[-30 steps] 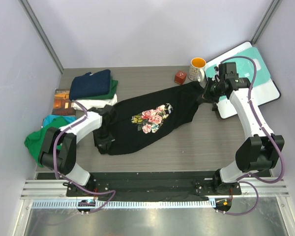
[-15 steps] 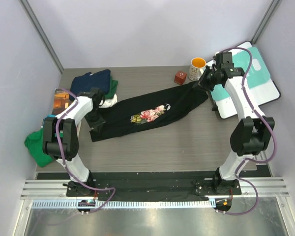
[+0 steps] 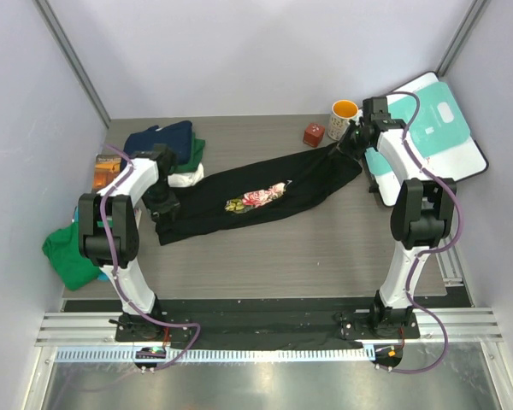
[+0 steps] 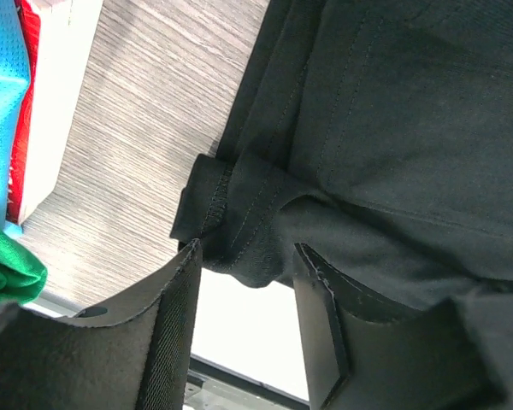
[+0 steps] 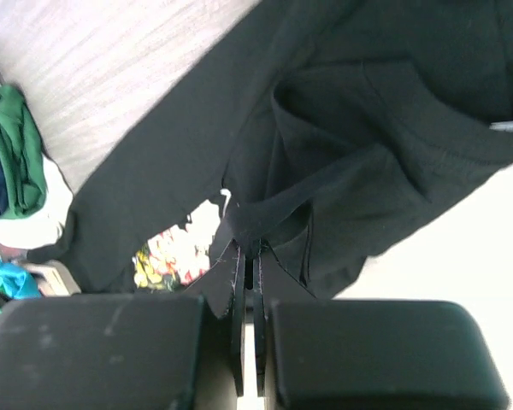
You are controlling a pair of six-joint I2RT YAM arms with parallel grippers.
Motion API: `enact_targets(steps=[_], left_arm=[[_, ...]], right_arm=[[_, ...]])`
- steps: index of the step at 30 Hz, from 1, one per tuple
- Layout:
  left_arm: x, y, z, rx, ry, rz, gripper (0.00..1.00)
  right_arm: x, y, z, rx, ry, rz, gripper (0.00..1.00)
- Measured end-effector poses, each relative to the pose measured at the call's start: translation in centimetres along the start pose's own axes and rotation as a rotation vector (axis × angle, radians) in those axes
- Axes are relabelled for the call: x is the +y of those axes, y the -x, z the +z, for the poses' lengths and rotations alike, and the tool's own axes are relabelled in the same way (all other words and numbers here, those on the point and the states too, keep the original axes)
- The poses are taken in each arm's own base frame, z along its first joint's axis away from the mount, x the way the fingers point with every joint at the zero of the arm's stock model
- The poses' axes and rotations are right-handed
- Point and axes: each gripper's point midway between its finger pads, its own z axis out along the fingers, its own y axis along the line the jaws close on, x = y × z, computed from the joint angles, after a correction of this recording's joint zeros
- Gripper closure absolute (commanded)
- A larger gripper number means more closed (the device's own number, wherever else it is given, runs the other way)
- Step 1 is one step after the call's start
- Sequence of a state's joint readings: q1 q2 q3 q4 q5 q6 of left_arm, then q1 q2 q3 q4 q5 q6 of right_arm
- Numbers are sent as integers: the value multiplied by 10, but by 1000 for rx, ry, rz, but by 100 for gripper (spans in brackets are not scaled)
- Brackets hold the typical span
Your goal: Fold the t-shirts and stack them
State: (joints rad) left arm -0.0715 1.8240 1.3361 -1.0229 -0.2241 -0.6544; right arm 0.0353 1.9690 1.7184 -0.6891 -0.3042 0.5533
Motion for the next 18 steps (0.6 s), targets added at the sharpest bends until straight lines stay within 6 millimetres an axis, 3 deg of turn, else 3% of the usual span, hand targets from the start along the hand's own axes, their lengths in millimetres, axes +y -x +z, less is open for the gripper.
enact_targets(steps=[10,18], left_arm=[[2,-1,-8,6,-12,32,47],[12,-1,-31,-33,-41,11,45]], right_arm=[[1,13,1,-54,2,1,99],[-1,14,3,-61,0,0,99]])
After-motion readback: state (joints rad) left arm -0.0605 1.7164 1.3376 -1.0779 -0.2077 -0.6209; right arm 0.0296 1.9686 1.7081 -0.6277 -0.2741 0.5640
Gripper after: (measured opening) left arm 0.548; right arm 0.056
